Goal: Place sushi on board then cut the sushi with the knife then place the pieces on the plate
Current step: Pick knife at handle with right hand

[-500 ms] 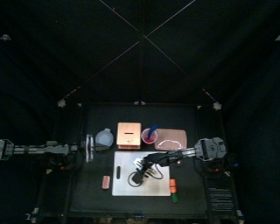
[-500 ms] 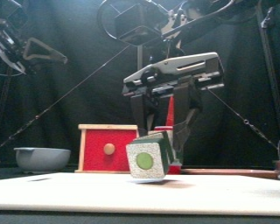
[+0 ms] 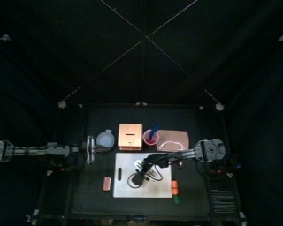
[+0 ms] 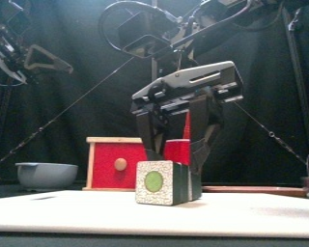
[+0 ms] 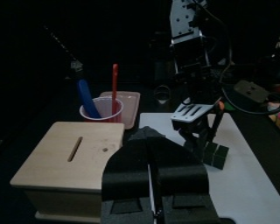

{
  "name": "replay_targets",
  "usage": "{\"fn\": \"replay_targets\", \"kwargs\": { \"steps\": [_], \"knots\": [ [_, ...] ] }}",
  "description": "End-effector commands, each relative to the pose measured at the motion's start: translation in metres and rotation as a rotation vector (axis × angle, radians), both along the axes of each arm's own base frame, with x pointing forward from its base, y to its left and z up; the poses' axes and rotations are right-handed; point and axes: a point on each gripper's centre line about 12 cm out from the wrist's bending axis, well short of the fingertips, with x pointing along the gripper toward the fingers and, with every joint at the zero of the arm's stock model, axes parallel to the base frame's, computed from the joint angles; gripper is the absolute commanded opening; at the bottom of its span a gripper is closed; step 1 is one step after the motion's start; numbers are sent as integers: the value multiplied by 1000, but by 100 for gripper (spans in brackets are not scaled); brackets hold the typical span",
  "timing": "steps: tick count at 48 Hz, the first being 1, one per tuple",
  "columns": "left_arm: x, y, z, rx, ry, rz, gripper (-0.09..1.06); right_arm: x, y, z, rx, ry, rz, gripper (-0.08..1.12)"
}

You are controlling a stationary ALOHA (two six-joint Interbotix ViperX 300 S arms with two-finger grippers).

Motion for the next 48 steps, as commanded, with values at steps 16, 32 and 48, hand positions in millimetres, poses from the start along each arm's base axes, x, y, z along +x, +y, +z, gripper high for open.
{"fn": "replay_targets", "kwargs": {
  "steps": [16, 32, 48],
  "knots": [
    [2, 1, 5, 1, -15, 5, -2, 3, -6, 32, 23, -51, -28, 99],
    [2, 1, 7, -2, -20, 5, -2, -1, -30, 62, 67, -86, -249, 99],
    [2, 1, 7, -2, -20, 5, -2, -1, -57, 73, 50, -151, -493, 99]
  ]
}}
